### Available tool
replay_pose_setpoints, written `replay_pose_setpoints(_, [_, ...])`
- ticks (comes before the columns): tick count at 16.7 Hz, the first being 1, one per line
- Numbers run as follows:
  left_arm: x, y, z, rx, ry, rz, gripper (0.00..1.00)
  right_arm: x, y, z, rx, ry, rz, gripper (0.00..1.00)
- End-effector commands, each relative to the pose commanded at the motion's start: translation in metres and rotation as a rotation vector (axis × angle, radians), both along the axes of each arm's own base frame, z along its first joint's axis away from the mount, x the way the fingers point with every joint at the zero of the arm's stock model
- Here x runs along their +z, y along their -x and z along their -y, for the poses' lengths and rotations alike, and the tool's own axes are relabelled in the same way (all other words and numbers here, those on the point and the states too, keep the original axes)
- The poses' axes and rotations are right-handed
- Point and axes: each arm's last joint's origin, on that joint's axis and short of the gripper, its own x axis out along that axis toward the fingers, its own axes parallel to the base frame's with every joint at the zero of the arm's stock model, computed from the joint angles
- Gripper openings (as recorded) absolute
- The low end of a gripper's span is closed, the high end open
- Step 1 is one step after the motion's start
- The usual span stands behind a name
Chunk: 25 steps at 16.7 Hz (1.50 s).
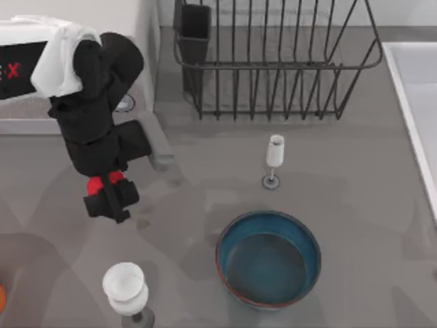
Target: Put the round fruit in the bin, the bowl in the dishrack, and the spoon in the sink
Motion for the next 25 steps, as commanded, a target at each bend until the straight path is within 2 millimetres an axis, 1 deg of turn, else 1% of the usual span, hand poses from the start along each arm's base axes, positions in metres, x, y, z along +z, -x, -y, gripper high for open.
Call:
replay_pose_setpoints(2, [0.024, 0.002, -0.001, 0.004, -0.002, -0.003, 0.0, 0.0, 0.0, 0.0, 0.0, 0.0, 0.0, 1.0])
replay_pose_setpoints(4, [0.041, 0.004, -0.003, 0.007, 0.002, 0.007, 0.0, 0.0, 0.0, 0.0, 0.0, 0.0, 0.0, 1.0])
replay_pose_setpoints(5, [0.044, 0.004, -0.003, 0.009, 0.003, 0.011, 0.0, 0.0, 0.0, 0.0, 0.0, 0.0, 0.0, 1.0])
replay_pose_setpoints(9, [0.043, 0.004, -0.004, 0.011, 0.001, 0.008, 0.0, 0.0, 0.0, 0.0, 0.0, 0.0, 0.0, 1.0])
replay_pose_setpoints(10, [0.045, 0.006, -0.009, 0.035, -0.004, 0.012, 0.0, 0.0, 0.0, 0.0, 0.0, 0.0, 0.0, 1.0])
replay_pose_setpoints(12, [0.054, 0.011, -0.031, 0.14, -0.023, 0.029, 0.0, 0.0, 0.0, 0.0, 0.0, 0.0, 0.0, 1.0])
replay_pose_setpoints(13, [0.059, 0.016, -0.047, 0.217, -0.038, 0.041, 0.0, 0.0, 0.0, 0.0, 0.0, 0.0, 0.0, 1.0])
replay_pose_setpoints(15, [0.072, 0.03, -0.084, 0.41, -0.073, 0.07, 0.0, 0.0, 0.0, 0.0, 0.0, 0.0, 0.0, 1.0])
replay_pose_setpoints(17, [0.083, 0.052, -0.125, 0.643, -0.114, 0.106, 0.0, 0.0, 0.0, 0.0, 0.0, 0.0, 0.0, 1.0])
replay_pose_setpoints(19, [0.093, 0.08, -0.157, 0.872, -0.154, 0.147, 0.0, 0.0, 0.0, 0.0, 0.0, 0.0, 0.0, 1.0])
replay_pose_setpoints(20, [0.096, 0.093, -0.168, 0.967, -0.172, 0.167, 0.0, 0.0, 0.0, 0.0, 0.0, 0.0, 0.0, 1.0])
replay_pose_setpoints(22, [0.098, 0.112, -0.181, 1.099, -0.203, 0.192, 0.0, 0.0, 0.0, 0.0, 0.0, 0.0, 0.0, 1.0])
replay_pose_setpoints(23, [0.099, 0.118, -0.184, 1.133, -0.212, 0.197, 0.0, 0.0, 0.0, 0.0, 0.0, 0.0, 0.0, 1.0])
replay_pose_setpoints(25, [0.099, 0.12, -0.185, 1.147, -0.216, 0.199, 0.0, 0.0, 0.0, 0.0, 0.0, 0.0, 0.0, 1.0])
